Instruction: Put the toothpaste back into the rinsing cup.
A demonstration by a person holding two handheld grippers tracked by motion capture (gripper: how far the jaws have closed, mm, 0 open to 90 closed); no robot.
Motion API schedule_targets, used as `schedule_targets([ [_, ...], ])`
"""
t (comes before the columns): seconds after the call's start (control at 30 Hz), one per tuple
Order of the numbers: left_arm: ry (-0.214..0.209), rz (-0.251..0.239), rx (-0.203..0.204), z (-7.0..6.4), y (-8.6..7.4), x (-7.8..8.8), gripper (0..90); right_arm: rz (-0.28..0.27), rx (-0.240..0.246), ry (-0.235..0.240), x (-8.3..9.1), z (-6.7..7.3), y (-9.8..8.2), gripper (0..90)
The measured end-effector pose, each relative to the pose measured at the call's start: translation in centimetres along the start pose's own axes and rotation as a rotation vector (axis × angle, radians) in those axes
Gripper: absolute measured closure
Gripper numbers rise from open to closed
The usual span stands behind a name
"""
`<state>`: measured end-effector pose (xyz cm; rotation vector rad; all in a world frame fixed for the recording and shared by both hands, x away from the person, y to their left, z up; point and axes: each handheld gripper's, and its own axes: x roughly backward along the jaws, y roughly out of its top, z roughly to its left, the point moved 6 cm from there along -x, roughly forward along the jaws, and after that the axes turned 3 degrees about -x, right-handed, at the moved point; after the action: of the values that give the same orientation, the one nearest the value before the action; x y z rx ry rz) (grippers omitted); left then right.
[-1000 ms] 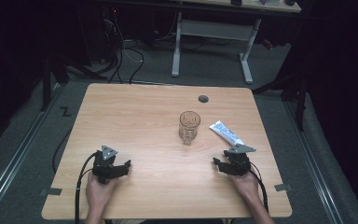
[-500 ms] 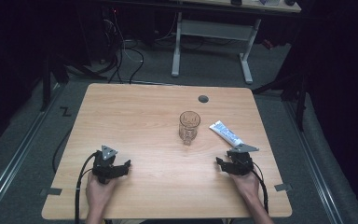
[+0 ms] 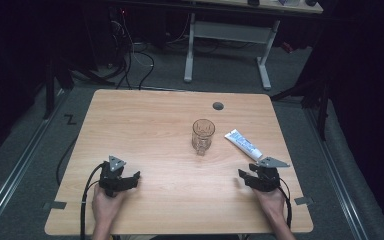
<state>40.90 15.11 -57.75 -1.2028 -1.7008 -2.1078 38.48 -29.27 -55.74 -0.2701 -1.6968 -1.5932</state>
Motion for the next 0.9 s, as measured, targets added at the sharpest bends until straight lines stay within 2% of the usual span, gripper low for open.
schedule_targets([
  [0.2,0.0,0.001,-0.001,0.0,0.0,0.0,21.5,-0.038,-0.064,0.049,1.3,-0.3,0.3,48.2],
  [0.9,0.0,0.0,-0.001,0.0,0.0,0.0,21.5,-0.103,-0.109,0.005,3.2,-2.7,1.7,47.0],
])
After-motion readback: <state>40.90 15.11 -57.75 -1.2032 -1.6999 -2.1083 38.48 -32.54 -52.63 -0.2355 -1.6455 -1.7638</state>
